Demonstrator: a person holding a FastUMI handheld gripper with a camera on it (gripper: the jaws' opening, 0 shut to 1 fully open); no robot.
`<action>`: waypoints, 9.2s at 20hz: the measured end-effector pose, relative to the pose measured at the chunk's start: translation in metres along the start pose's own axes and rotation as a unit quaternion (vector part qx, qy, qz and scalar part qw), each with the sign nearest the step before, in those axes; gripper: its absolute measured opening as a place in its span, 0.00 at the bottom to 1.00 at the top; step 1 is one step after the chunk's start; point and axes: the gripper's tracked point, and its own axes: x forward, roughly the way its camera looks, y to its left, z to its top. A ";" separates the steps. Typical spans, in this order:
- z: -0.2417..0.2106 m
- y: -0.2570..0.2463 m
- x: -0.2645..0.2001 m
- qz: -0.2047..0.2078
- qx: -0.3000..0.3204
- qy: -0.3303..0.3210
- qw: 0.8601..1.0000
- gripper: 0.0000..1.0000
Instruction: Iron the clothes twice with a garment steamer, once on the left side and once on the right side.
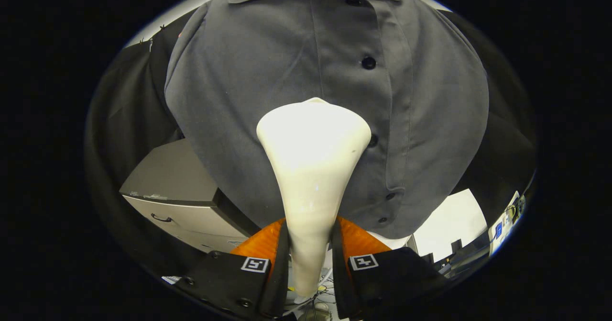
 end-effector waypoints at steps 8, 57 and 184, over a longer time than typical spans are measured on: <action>-0.067 -0.026 0.030 -0.012 0.011 0.056 0.998 0.48; 0.040 -0.071 -0.082 -0.023 0.015 -0.081 0.996 0.47; 0.083 -0.161 -0.104 -0.094 0.053 -0.092 0.990 0.47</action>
